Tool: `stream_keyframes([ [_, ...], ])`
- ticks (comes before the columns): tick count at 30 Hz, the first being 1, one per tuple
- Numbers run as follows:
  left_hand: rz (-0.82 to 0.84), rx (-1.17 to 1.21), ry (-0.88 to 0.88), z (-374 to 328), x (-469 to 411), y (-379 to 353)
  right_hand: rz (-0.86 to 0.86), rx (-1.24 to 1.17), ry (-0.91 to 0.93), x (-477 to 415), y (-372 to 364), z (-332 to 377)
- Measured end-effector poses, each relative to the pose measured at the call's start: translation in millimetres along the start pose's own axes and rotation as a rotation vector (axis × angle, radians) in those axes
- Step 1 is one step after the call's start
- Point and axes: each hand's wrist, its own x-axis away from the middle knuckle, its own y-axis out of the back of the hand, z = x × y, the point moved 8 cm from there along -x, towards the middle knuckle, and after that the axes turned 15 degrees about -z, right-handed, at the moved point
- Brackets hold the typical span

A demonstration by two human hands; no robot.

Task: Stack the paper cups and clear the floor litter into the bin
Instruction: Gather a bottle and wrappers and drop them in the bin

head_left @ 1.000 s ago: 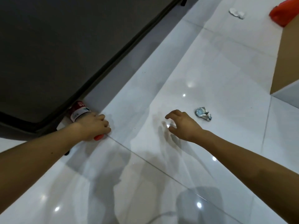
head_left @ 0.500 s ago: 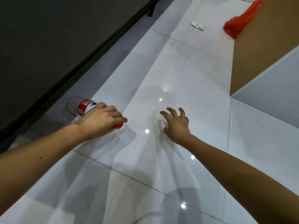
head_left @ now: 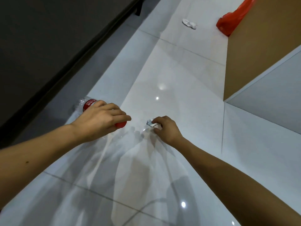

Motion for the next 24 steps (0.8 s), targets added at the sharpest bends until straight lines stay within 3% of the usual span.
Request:
stream_keyframes([
  [6,-0.03,0.225,0.202,-7,-62,115,-0.105,-0.197,-0.019,29,136,85],
  [10,-0.055,0.438,0.461,-23,-102,266,-0.068,-0.212,-0.049,80,257,158],
  [13,-0.092,0.445,0.541,-39,-117,404,-0.033,-0.261,-0.016,123,352,236],
  [18,-0.171,0.35,0.705,-71,-128,617,0.072,-0.309,0.183,205,482,377],
  [24,-0.274,0.221,0.844,-129,-110,779,0.133,-0.378,0.497,292,575,513],
])
